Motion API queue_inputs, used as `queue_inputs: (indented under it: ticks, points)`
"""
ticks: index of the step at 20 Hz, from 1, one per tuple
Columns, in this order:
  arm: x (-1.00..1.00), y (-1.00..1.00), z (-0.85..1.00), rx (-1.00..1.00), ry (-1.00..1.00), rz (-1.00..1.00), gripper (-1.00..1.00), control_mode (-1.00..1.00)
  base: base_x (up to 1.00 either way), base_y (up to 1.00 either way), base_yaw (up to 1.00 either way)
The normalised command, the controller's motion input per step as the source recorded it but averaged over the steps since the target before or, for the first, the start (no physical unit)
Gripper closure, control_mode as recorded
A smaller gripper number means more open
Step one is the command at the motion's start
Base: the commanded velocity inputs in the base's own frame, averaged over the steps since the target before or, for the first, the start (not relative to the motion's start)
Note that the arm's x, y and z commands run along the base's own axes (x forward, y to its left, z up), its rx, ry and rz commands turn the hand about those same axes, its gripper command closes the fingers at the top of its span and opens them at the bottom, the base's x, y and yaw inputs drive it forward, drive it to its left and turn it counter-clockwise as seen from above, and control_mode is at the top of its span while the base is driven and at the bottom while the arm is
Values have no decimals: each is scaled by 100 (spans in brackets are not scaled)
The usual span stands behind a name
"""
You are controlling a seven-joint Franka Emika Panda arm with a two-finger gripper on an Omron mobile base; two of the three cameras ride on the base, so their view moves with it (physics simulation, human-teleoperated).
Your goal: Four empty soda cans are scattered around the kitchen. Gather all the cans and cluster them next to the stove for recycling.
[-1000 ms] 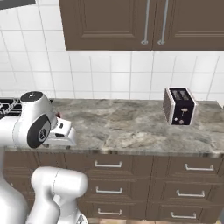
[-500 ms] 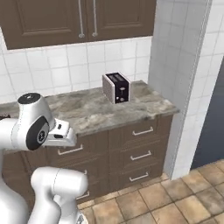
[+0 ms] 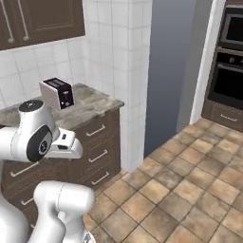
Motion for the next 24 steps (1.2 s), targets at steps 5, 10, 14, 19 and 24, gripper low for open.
queue_inputs:
  ticks: [5,10,14,19,24]
  points:
    - [0,0,0,0,0,0,-100,100,-2,-78,-48]
    - [0,0,0,0,0,0,-100,100,65,-34,-20]
    - [0,0,0,0,0,0,-100,100,100,-15,-26]
    - [0,0,0,0,0,0,-100,100,100,-29,-43]
    - [0,0,0,0,0,0,-100,100,100,-3,-53]
